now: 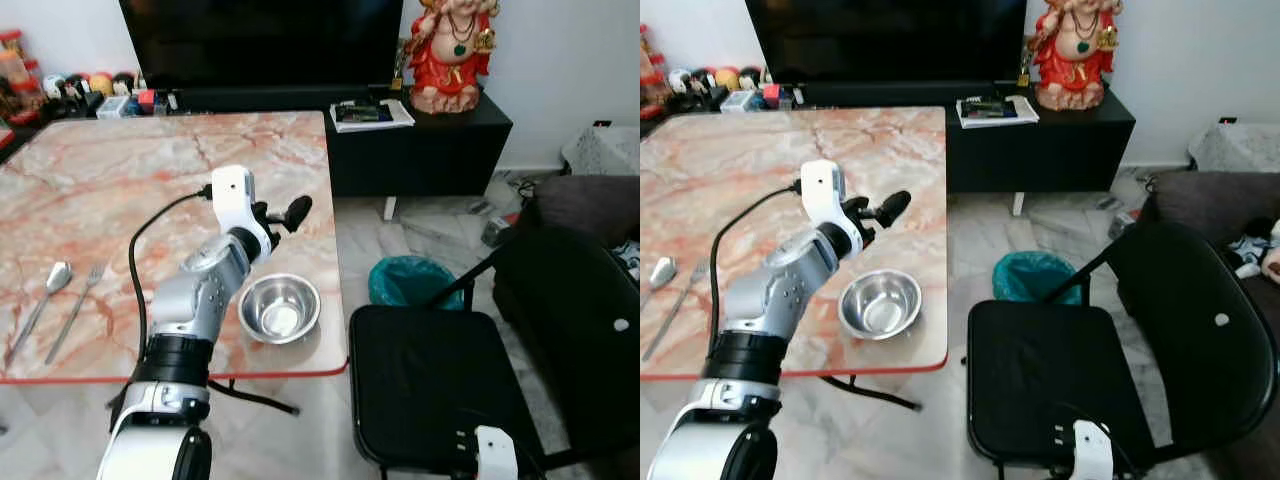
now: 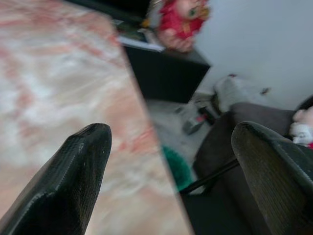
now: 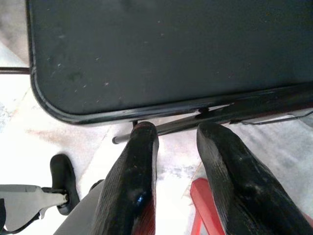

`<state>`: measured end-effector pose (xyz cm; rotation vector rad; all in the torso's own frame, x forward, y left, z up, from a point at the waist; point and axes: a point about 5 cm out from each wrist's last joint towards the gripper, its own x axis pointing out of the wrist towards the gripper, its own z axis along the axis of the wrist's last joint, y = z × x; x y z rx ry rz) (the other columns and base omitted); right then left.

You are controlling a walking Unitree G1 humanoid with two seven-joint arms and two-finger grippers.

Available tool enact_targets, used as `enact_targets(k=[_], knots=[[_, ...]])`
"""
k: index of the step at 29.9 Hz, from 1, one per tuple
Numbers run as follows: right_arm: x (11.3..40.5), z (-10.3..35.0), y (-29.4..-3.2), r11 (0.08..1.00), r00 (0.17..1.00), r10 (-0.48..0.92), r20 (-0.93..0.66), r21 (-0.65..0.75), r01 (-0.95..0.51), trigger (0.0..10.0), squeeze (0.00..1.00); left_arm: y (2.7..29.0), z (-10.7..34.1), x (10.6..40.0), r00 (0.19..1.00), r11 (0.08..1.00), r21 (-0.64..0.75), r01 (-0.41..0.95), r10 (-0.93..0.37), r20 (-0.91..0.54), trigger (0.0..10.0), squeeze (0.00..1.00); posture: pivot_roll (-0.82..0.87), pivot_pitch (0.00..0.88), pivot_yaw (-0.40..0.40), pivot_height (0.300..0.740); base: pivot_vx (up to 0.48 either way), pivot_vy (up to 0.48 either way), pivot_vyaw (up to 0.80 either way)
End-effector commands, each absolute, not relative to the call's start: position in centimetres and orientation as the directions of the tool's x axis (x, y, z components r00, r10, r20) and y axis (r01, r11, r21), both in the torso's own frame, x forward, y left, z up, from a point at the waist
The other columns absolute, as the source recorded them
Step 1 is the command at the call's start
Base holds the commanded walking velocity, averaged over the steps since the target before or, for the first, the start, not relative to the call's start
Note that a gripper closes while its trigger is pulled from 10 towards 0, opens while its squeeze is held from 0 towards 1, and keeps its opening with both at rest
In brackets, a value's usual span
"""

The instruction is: Setting the table

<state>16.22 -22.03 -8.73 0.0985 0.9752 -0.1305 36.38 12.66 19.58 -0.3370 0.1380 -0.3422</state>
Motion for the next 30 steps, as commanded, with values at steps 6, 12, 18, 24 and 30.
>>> enact_targets(k=[6, 12, 18, 24, 30], knots=[[16.3, -8.8, -21.6, 0.988, 0.554, -0.053, -0.831, 0.037, 0.150, 10.0, 0.00, 13.3, 19.8, 36.0, 0.904, 0.894, -0.364, 0.261, -0.358, -0.233, 10.0, 0.00, 0.01, 0.000, -0.009, 0.740, 0.000, 0.000, 0.00], [16.3, -8.8, -21.5, 0.988, 0.553, -0.047, -0.832, 0.041, 0.146, 10.0, 0.00, 13.6, 17.6, 35.8, 0.869, 0.890, -0.406, 0.210, -0.360, -0.340, 10.0, 0.00, 0.02, 0.000, -0.002, 0.740, 0.000, 0.000, 0.00], [16.3, -8.8, -21.5, 0.987, 0.552, -0.051, -0.832, 0.041, 0.153, 10.0, 0.00, 13.9, 15.8, 35.3, 0.848, 0.875, -0.469, 0.118, -0.335, -0.411, 10.0, 0.00, 0.02, 0.000, 0.003, 0.740, 0.000, 0.000, 0.00], [16.2, -8.9, -21.5, 0.987, 0.551, -0.055, -0.833, 0.040, 0.158, 10.0, 0.00, 14.0, 14.9, 35.2, 0.835, 0.874, -0.478, 0.085, -0.324, -0.444, 10.0, 0.00, 0.02, 0.000, 0.004, 0.740, 0.000, 0.000, 0.00], [16.2, -8.9, -21.4, 0.987, 0.553, -0.054, -0.832, 0.040, 0.158, 10.0, 0.00, 13.9, 14.3, 35.1, 0.825, 0.867, -0.495, 0.063, -0.324, -0.462, 10.0, 0.00, 0.01, 0.000, 0.008, 0.740, 0.000, 0.000, 0.00]])
